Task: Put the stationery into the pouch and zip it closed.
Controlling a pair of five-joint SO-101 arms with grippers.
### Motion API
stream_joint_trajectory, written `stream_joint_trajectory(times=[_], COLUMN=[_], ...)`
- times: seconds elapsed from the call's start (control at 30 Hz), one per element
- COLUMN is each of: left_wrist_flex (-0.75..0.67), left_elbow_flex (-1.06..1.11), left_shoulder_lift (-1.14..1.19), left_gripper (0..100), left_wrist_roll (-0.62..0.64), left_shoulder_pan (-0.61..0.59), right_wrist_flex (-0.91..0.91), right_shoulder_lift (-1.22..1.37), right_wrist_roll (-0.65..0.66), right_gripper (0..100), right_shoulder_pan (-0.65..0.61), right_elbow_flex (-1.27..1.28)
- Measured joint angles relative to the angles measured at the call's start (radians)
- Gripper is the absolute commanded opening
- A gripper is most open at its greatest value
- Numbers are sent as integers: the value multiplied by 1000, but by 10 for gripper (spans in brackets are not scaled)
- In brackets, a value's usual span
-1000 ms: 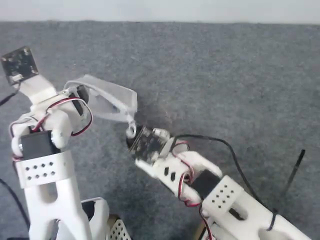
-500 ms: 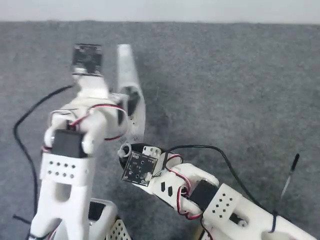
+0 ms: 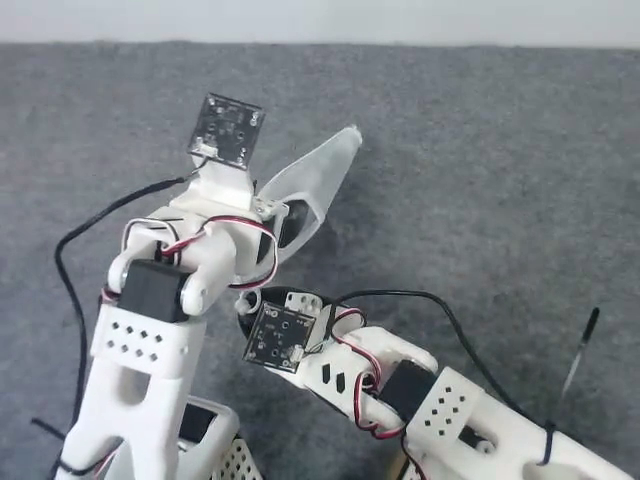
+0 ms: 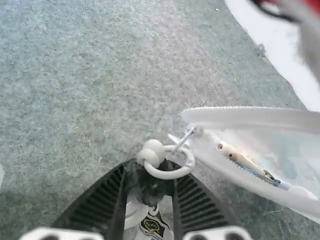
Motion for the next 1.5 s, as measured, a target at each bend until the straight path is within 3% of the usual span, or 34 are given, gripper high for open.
stream_joint_trajectory(times=[0.27,0.57,0.93,1.17,1.5], left_wrist_flex=[81,170,382,465,514], left_elbow_flex=[-126,-232,-420,-420,-405], left_shoulder_lift=[0,0,-2,-2,-114], left_gripper=[231,229,229,229,232], left_wrist_roll=[-14,-126,-218,-269,-367], left_shoulder_pan=[21,100,-106,-129,-106], right_wrist_flex=[0,2,2,2,2], right_shoulder_lift=[-17,-316,-585,-605,-605], right_wrist_roll=[2,0,0,0,0], right_gripper=[6,6,6,6,6], right_shoulder_pan=[14,75,114,232,247], right_elbow_flex=[0,107,167,166,166])
